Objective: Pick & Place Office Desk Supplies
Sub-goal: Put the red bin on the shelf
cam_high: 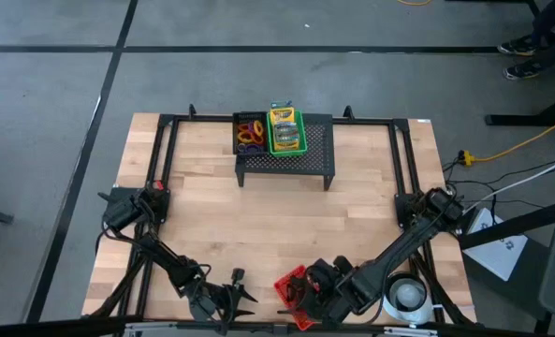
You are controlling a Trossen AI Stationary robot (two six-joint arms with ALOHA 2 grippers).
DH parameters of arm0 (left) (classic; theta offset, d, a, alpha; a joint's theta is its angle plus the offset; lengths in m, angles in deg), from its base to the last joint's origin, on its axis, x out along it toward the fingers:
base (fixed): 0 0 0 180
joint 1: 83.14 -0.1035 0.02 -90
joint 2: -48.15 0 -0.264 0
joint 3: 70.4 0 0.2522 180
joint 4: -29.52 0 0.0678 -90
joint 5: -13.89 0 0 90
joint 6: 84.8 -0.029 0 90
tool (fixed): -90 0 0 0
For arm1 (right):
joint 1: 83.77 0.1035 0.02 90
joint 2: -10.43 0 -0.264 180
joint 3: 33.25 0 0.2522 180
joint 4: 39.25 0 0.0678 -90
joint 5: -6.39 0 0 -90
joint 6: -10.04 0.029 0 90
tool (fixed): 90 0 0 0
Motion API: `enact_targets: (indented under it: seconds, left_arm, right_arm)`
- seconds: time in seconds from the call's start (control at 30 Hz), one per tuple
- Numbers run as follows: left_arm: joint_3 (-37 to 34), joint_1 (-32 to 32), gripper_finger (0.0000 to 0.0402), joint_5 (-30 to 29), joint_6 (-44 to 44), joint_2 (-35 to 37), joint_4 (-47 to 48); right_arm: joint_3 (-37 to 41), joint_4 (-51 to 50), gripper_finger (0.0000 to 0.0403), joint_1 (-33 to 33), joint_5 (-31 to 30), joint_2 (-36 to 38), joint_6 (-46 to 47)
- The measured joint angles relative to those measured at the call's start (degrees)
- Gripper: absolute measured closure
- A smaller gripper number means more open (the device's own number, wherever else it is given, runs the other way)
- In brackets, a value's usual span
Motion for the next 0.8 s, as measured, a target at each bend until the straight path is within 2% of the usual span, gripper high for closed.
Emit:
enact_targets:
  seconds: [0.8]
  left_arm:
    - [0.0,0.0,0.0258,0.6,0.2,0.0,0.0]
  right_arm:
    - [0.1,0.7,0.0193,0.6,0.9,-5.9,4.9]
